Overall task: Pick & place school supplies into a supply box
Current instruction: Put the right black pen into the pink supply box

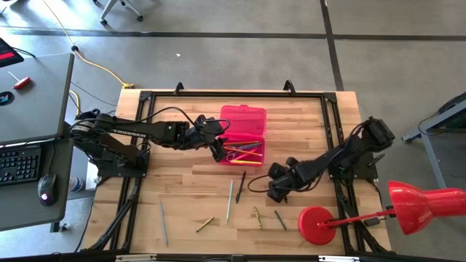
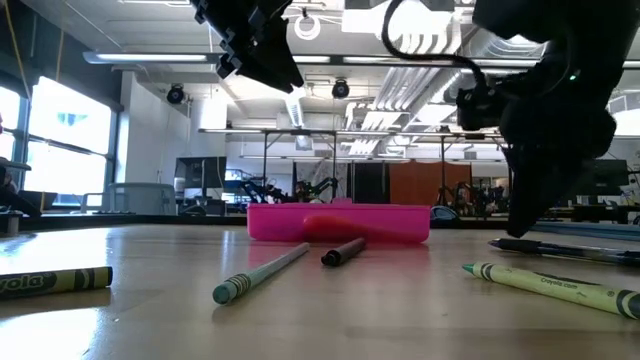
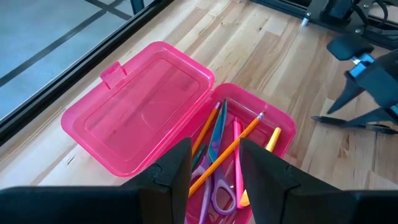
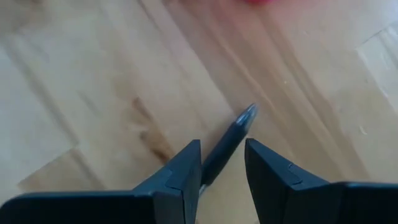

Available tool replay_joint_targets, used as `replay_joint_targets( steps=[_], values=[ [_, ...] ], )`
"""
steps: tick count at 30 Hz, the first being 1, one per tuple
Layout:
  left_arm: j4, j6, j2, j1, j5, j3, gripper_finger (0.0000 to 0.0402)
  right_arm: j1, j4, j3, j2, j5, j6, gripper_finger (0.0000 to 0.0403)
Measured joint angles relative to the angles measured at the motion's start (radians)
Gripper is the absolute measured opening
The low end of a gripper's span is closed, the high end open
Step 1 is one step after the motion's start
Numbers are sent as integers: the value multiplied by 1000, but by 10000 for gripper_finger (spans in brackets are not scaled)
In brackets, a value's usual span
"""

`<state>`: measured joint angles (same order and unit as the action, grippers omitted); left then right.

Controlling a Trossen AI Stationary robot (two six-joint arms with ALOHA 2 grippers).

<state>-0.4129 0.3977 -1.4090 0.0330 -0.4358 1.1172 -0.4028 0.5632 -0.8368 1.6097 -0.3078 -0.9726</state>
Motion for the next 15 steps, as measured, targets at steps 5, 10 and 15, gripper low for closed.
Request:
replay_joint_targets(
  steps=[5,10,15],
  values=[
    [0,0,0,0,0,0,166,29,0,0,23,-26,1,103],
    [-1,0,0,0,0,0,166,49,1,0,47,-25,-23,87],
    [-4,0,0,0,1,0,166,49,-5,-2,68,-24,-39,58]
  ],
)
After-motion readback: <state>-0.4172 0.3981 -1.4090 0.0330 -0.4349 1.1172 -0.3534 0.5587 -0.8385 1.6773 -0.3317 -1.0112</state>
